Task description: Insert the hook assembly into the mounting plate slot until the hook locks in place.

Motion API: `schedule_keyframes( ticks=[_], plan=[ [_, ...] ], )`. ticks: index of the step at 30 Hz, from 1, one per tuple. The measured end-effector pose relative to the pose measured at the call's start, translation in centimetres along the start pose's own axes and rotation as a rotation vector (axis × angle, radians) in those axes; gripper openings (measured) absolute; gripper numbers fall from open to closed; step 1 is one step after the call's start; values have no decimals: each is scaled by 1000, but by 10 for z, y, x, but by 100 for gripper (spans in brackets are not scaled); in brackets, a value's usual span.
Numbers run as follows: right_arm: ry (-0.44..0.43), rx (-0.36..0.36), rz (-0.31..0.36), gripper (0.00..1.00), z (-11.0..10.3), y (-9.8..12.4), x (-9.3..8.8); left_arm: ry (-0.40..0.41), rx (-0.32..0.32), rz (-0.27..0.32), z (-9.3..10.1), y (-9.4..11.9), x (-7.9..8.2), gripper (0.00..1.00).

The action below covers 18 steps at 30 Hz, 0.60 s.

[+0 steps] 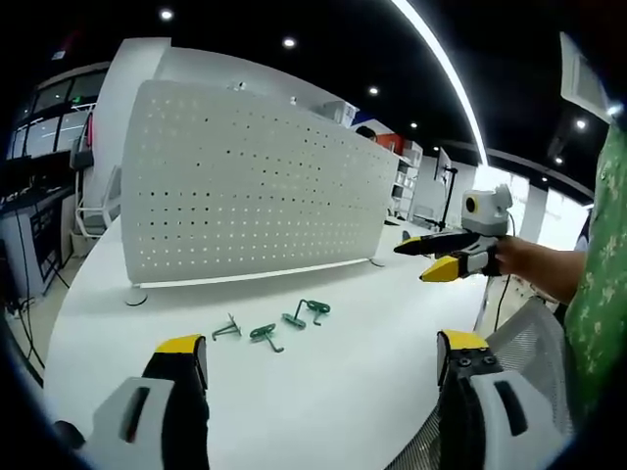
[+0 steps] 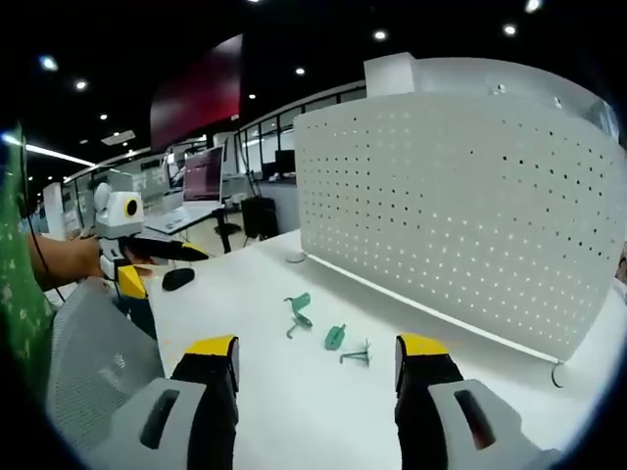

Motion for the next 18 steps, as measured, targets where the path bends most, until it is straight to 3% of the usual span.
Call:
schedule_keyframes(
  ticks=[9, 18],
  plan=[
    [48, -29, -15, 47, 15, -21, -8, -1, 4, -1, 0, 0, 0, 99],
    [93, -47, -71, 40, 30, -41, -28, 0, 5, -12, -1, -2, -1, 99]
  ],
)
Point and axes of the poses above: the point that each gripper's makers call its tool centre point, and the gripper's own axes: y roughly backward along the fingers, z roughly to its right, x roughly out of its top, the point moved 2 cm from there along y, roughly backward along the fingers, and after that the axes turned 8 degrees about -x, right-handed, at the moved point
